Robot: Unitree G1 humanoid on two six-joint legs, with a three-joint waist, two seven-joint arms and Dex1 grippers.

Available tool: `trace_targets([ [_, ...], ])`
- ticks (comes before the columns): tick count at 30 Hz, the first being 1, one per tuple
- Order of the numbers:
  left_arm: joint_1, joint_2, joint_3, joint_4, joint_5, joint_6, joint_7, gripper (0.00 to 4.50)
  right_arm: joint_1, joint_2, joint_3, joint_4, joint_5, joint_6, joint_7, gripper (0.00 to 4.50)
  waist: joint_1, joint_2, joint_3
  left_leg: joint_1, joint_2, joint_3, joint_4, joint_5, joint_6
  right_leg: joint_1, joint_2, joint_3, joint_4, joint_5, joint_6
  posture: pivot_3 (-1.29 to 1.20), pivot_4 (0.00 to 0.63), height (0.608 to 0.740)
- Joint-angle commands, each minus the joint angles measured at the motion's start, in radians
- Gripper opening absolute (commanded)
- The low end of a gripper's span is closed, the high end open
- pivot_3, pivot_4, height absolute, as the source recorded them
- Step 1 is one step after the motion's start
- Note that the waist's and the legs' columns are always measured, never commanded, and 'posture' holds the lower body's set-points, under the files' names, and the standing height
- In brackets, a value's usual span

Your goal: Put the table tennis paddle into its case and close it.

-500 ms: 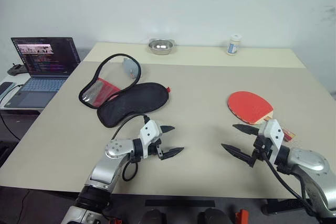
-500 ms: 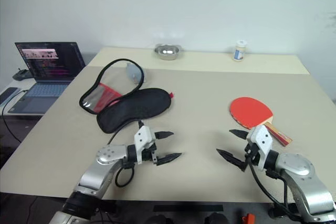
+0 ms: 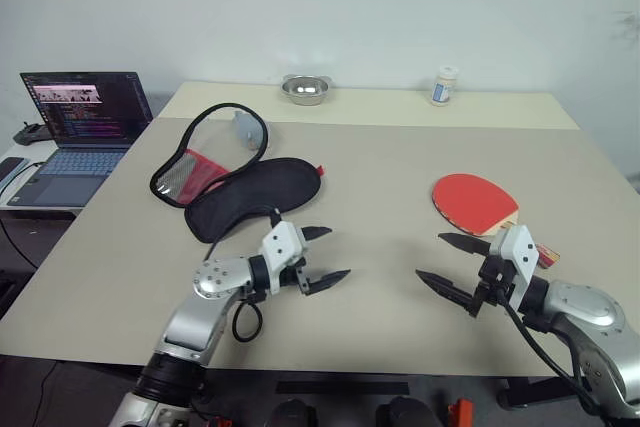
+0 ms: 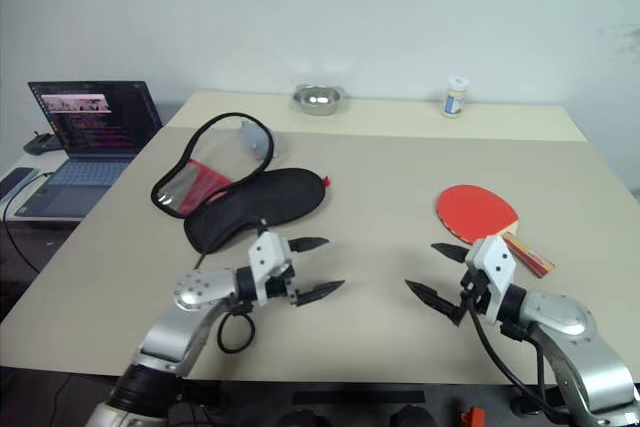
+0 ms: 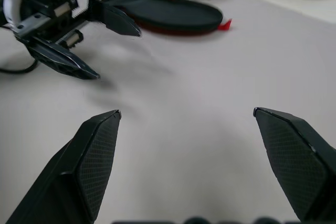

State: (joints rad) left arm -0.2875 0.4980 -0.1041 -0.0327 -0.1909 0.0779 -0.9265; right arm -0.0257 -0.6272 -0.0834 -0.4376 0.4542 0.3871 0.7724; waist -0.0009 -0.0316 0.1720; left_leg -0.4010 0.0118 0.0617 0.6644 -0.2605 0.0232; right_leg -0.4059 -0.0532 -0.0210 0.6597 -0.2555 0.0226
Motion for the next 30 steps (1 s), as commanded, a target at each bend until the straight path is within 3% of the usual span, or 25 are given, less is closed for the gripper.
trace_targets([
  [1,-0.005,0.029,0.059,-0.030,-0.026,0.004,0.016,4.50,-0.044,0.019,0.033,-0.005,-0.004,-0.015,0.003,4.44,0.001,0.000,0.000,0.000,0.000,0.000,0.000,0.000,0.000,0.000,0.000,0.000,0.000,0.000,0.000,0.00,0.150,0.740],
  [14,-0.032,0.118,0.177,0.023,-0.133,0.050,-0.042,4.50,-0.073,0.039,0.057,-0.050,0.014,0.021,-0.027,4.44,0.002,0.000,0.000,0.000,0.000,0.000,0.000,0.000,0.000,0.000,0.000,-0.001,0.000,0.000,0.000,0.00,0.150,0.740],
  [22,-0.052,0.296,0.205,0.175,-0.026,-0.019,-0.069,4.50,-0.132,0.040,0.060,-0.068,0.084,0.090,-0.011,4.44,-0.003,0.000,0.001,0.000,0.000,0.000,-0.001,0.000,0.000,0.000,0.000,-0.001,0.000,0.000,0.000,0.00,0.150,0.740],
  [30,-0.156,0.335,0.185,0.342,0.033,-0.033,-0.059,4.50,-0.223,0.022,0.061,-0.092,0.123,0.148,-0.002,4.44,0.004,-0.001,0.001,-0.001,0.000,-0.001,0.000,0.000,0.000,0.000,-0.001,-0.002,0.000,0.000,0.000,0.00,0.150,0.740],
])
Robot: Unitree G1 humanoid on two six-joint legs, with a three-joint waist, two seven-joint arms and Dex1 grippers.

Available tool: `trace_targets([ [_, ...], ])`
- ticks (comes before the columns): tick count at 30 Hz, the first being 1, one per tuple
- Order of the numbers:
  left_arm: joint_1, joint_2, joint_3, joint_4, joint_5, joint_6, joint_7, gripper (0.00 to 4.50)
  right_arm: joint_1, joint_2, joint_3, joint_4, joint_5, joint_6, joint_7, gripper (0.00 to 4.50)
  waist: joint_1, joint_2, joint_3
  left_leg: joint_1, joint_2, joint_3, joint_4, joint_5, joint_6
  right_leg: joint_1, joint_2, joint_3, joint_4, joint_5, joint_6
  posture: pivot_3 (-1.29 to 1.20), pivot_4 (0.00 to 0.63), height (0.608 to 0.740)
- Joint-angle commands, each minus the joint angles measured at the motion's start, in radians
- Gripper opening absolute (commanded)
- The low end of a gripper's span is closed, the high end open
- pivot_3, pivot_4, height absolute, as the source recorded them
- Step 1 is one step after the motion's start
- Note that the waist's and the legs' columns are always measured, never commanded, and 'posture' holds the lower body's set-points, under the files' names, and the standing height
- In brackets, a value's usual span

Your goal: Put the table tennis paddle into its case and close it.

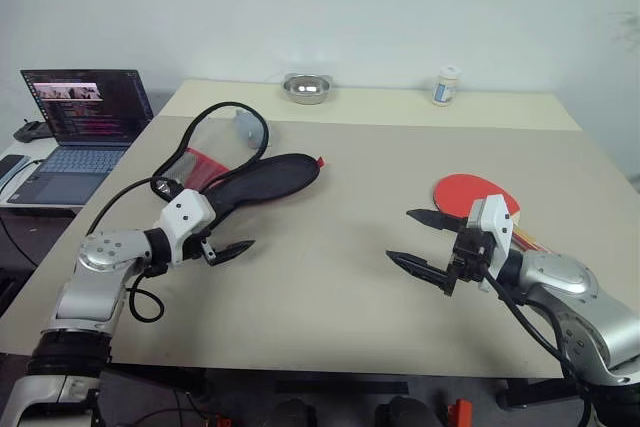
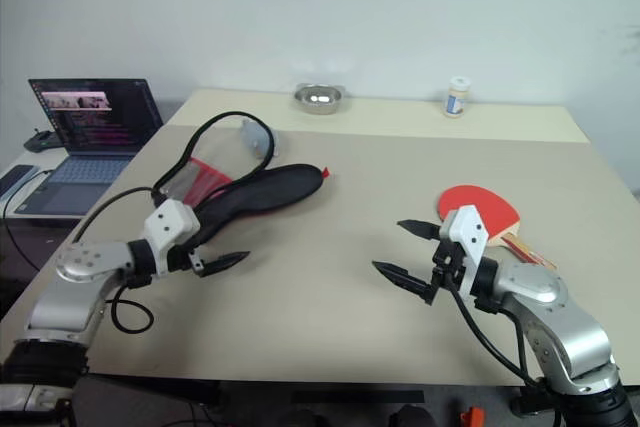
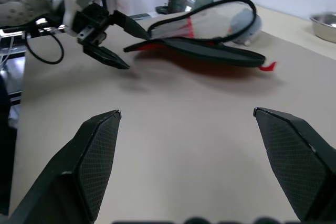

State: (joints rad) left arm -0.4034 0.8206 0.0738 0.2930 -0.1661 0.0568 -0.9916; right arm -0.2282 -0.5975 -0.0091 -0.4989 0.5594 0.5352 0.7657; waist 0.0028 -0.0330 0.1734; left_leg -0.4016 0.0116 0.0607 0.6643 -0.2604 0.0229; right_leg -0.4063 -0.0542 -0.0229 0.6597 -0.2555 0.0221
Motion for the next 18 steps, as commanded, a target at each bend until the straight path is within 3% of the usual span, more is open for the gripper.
trace_targets([
  [1,-0.054,0.010,0.003,0.033,0.016,-0.018,0.010,4.50,-0.025,-0.006,-0.015,-0.029,0.019,0.001,0.002,4.44,0.000,0.000,0.000,0.000,0.000,0.000,0.000,0.000,0.000,0.000,0.000,0.000,0.000,0.000,0.000,0.00,0.150,0.740],
  [11,-0.171,-0.070,-0.056,0.250,0.079,-0.018,0.025,4.50,-0.008,-0.008,-0.030,-0.046,0.009,-0.010,-0.022,4.44,-0.003,-0.001,0.001,-0.001,-0.001,0.000,0.000,0.000,0.000,0.000,0.000,-0.001,0.001,0.000,0.000,0.00,0.150,0.740],
  [18,-0.178,-0.090,-0.074,0.295,0.078,0.005,-0.011,2.09,-0.002,-0.015,-0.046,-0.062,0.018,-0.007,-0.035,4.50,-0.004,-0.002,0.001,-0.001,0.000,0.000,0.000,0.000,0.000,0.000,0.000,-0.001,0.002,0.000,0.000,0.00,0.150,0.740],
])
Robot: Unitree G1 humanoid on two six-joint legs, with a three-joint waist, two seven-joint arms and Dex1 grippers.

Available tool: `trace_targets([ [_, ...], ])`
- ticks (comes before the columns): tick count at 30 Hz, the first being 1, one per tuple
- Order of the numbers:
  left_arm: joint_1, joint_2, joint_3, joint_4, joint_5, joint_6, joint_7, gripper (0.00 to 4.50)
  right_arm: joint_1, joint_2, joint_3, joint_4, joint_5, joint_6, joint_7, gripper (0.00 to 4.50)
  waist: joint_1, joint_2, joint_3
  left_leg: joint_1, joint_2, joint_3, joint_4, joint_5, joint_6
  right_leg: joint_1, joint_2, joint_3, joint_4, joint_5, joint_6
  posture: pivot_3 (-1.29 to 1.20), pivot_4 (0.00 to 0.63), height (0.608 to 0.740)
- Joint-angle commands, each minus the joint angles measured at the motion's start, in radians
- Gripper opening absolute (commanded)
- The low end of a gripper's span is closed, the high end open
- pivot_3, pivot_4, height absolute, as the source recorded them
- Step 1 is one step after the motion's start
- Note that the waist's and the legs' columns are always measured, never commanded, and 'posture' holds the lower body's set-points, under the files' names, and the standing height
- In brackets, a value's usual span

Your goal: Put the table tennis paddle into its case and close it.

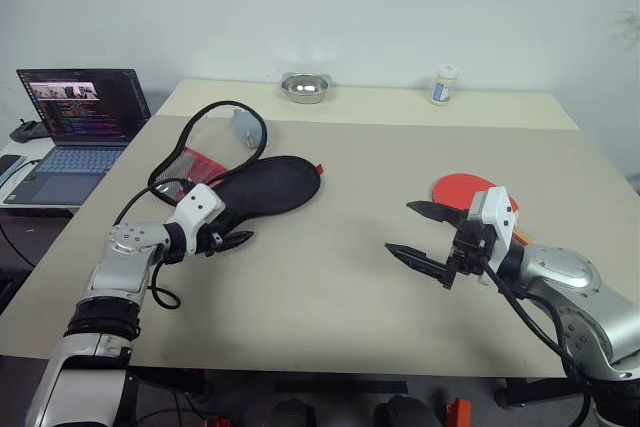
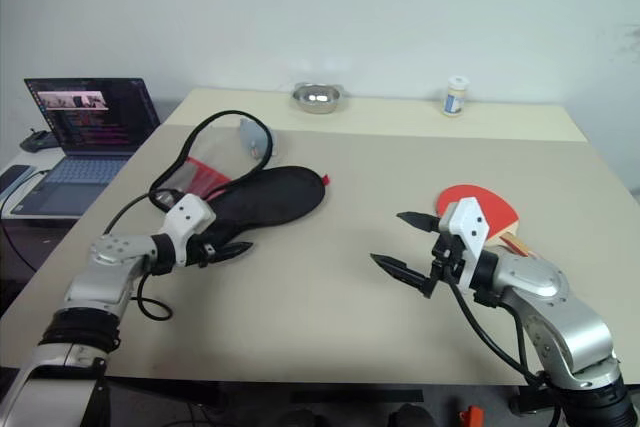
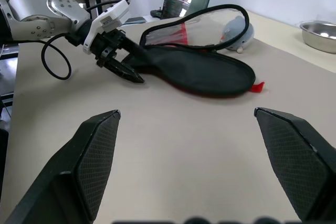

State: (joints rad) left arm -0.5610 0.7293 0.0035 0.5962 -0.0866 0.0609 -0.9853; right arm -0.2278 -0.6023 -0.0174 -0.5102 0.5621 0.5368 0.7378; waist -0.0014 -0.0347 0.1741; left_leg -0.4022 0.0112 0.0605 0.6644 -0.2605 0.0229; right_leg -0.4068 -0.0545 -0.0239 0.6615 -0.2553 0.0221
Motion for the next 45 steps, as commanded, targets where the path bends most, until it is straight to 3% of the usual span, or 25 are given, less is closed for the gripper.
trace_targets([
  [1,-0.020,-0.001,-0.003,-0.013,-0.003,0.003,-0.020,1.72,-0.002,-0.011,-0.041,-0.053,0.017,-0.007,-0.010,4.50,0.000,0.000,0.000,0.000,0.000,0.000,0.000,0.000,0.000,0.000,0.000,0.000,0.000,0.000,0.000,0.00,0.150,0.740],
  [5,-0.007,-0.029,0.007,-0.114,-0.038,0.093,-0.014,0.24,-0.001,-0.016,-0.055,-0.060,0.024,0.000,-0.021,4.50,0.001,0.000,0.000,0.000,0.000,0.000,0.000,0.000,0.000,0.000,0.000,0.000,0.000,0.000,0.000,0.00,0.150,0.740],
  [6,0.001,-0.040,0.006,-0.157,-0.049,0.138,-0.008,0.05,-0.002,-0.018,-0.058,-0.061,0.028,0.002,-0.023,4.50,0.001,0.000,0.000,0.000,0.000,0.000,0.000,0.000,0.000,0.000,0.000,0.000,0.000,0.000,0.000,0.00,0.150,0.740],
  [12,0.060,-0.169,-0.035,-0.468,-0.121,0.494,0.092,0.05,0.001,-0.039,-0.084,-0.060,0.040,0.013,-0.018,4.50,0.002,0.000,0.000,0.000,0.000,0.000,0.001,0.000,0.000,0.000,0.000,0.001,0.000,0.000,0.000,0.00,0.150,0.740],
  [16,0.064,-0.255,-0.108,-0.597,-0.147,0.627,0.116,0.05,0.002,-0.069,-0.105,-0.058,0.053,0.026,0.003,4.50,0.004,-0.001,0.000,0.000,-0.001,-0.001,0.001,0.000,0.000,0.001,0.000,0.001,0.001,0.000,0.000,0.00,0.150,0.740],
  [31,-0.081,-0.517,-0.209,-0.322,-0.103,0.527,0.209,0.05,0.054,-0.176,-0.169,-0.072,0.079,0.044,0.051,4.50,0.013,-0.001,0.000,0.000,-0.002,-0.001,0.002,0.000,0.000,0.001,0.001,0.001,0.001,0.000,0.000,0.00,0.150,0.740],
  [34,-0.082,-0.536,-0.217,-0.313,-0.106,0.516,0.197,0.66,0.063,-0.174,-0.171,-0.084,0.085,0.053,0.042,4.50,0.013,-0.001,0.000,0.000,-0.002,-0.001,0.002,0.000,0.000,0.001,0.001,0.001,0.000,0.000,0.000,0.00,0.150,0.740],
  [36,-0.076,-0.534,-0.222,-0.323,-0.098,0.507,0.194,1.33,0.059,-0.157,-0.180,-0.083,0.095,0.064,0.014,4.50,0.013,-0.001,0.000,0.000,-0.002,-0.001,0.002,0.000,0.000,0.001,0.001,0.001,0.000,0.000,0.000,0.00,0.150,0.740],
  [44,-0.053,-0.400,-0.155,-0.384,-0.138,0.473,0.115,4.16,-0.039,-0.052,-0.115,-0.012,0.086,0.158,-0.151,4.50,0.000,0.000,0.000,0.001,-0.001,-0.001,0.002,0.001,-0.001,0.001,0.001,0.001,0.002,0.000,0.000,0.00,0.150,0.740],
  [45,-0.052,-0.378,-0.148,-0.379,-0.138,0.464,0.104,4.16,-0.050,-0.043,-0.107,-0.006,0.088,0.173,-0.162,4.50,-0.001,0.000,0.000,0.001,0.000,-0.001,0.002,0.001,-0.001,0.001,0.001,0.001,0.002,0.000,0.000,0.00,0.150,0.740],
])
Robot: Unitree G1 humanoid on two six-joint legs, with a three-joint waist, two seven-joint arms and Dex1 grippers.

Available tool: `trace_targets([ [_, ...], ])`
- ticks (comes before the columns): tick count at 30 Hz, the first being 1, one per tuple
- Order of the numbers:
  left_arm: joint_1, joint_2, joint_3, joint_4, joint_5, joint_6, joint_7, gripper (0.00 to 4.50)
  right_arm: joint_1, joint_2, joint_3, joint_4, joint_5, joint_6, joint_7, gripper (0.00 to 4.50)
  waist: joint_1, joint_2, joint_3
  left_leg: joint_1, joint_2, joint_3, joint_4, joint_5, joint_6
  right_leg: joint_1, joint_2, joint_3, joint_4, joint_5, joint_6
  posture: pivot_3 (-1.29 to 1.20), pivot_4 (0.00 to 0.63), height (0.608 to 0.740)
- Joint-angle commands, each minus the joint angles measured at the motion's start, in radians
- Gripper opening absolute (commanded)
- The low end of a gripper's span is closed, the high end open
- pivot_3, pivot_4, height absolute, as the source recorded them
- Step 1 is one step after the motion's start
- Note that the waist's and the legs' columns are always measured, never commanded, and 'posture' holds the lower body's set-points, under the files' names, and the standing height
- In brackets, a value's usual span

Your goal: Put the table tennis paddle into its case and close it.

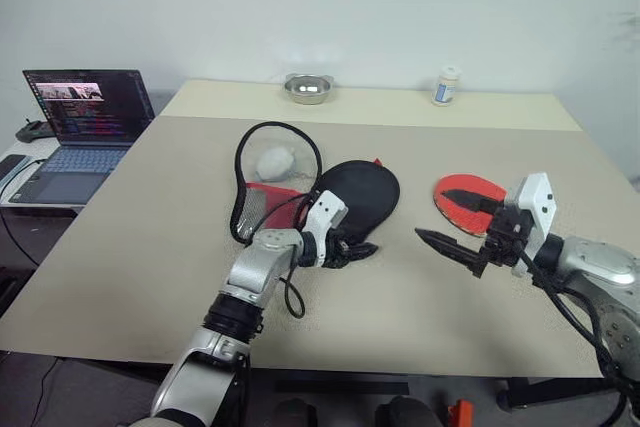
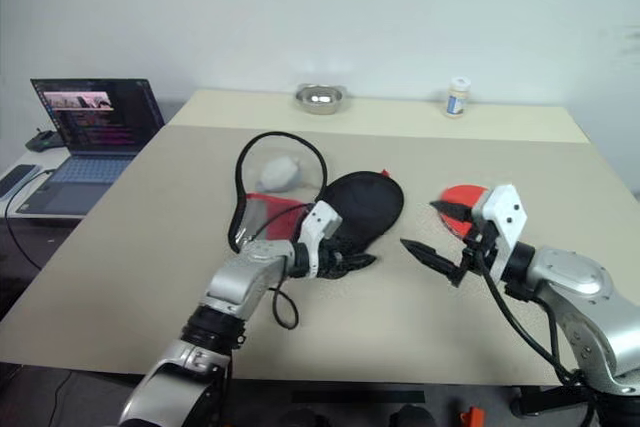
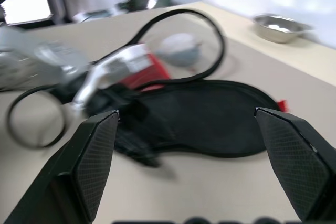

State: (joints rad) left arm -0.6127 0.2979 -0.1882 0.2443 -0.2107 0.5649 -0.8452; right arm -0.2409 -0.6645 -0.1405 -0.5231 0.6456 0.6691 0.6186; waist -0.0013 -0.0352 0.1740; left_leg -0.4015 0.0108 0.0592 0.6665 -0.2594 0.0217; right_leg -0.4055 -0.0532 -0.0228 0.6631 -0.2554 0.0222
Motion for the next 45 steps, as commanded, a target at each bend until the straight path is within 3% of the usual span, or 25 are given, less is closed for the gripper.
trace_targets([
  [1,-0.002,0.088,0.061,-0.010,-0.011,-0.060,-0.044,4.16,-0.053,0.037,0.032,0.017,0.002,0.063,-0.065,4.50,-0.001,0.000,0.000,0.000,0.000,0.000,0.000,0.000,0.000,0.000,0.000,0.000,0.000,0.000,0.000,0.00,0.150,0.740],
  [7,-0.014,0.230,0.125,0.035,-0.019,-0.140,-0.109,4.16,-0.103,0.098,0.172,0.090,-0.124,0.067,-0.134,4.50,0.000,0.000,0.000,-0.001,0.000,0.000,-0.001,0.000,0.000,-0.001,0.000,0.000,0.000,0.000,-0.001,0.00,0.150,0.740],
  [11,-0.022,0.280,0.146,0.052,-0.018,-0.184,-0.141,4.16,-0.137,0.182,0.219,0.149,-0.119,0.182,-0.192,4.50,0.004,0.000,0.000,-0.001,-0.001,0.000,-0.001,0.000,0.000,-0.001,-0.001,-0.001,-0.001,0.000,-0.001,0.00,0.150,0.740],
  [15,-0.026,0.286,0.149,0.050,-0.013,-0.191,-0.135,4.16,-0.177,0.260,0.236,0.193,-0.126,0.305,-0.251,4.50,0.001,0.000,0.000,-0.002,-0.001,0.000,-0.001,0.000,0.000,-0.001,-0.001,-0.001,0.000,0.000,-0.001,0.00,0.150,0.740],
  [26,-0.036,0.268,0.145,0.004,-0.020,-0.208,-0.127,4.16,-0.250,0.447,0.311,0.425,-0.251,0.258,-0.309,4.50,-0.002,0.000,0.000,-0.001,-0.001,0.000,-0.001,0.000,0.000,-0.002,-0.001,-0.001,0.001,0.000,-0.001,0.00,0.150,0.740],
  [36,-0.048,0.269,0.145,-0.002,-0.026,-0.201,-0.133,4.16,-0.317,0.547,0.338,0.557,-0.316,0.190,-0.301,4.50,-0.019,0.000,0.000,0.000,0.000,0.000,-0.001,0.000,-0.001,-0.002,0.000,0.000,0.002,0.000,-0.001,0.00,0.150,0.740],
  [39,-0.035,0.289,0.153,-0.011,-0.043,-0.189,-0.163,4.19,-0.333,0.575,0.338,0.579,-0.335,0.177,-0.304,3.90,-0.031,0.000,0.000,0.000,0.000,0.000,-0.001,0.001,-0.001,-0.002,0.000,0.000,0.003,0.000,-0.001,0.00,0.150,0.740],
  [45,-0.001,0.362,0.172,-0.013,-0.082,-0.169,-0.258,4.19,-0.344,0.615,0.305,0.601,-0.345,0.171,-0.315,1.80,-0.034,0.000,0.000,0.000,0.001,0.000,-0.003,0.001,-0.001,-0.003,0.000,0.000,0.002,0.000,-0.001,0.00,0.150,0.740],
])
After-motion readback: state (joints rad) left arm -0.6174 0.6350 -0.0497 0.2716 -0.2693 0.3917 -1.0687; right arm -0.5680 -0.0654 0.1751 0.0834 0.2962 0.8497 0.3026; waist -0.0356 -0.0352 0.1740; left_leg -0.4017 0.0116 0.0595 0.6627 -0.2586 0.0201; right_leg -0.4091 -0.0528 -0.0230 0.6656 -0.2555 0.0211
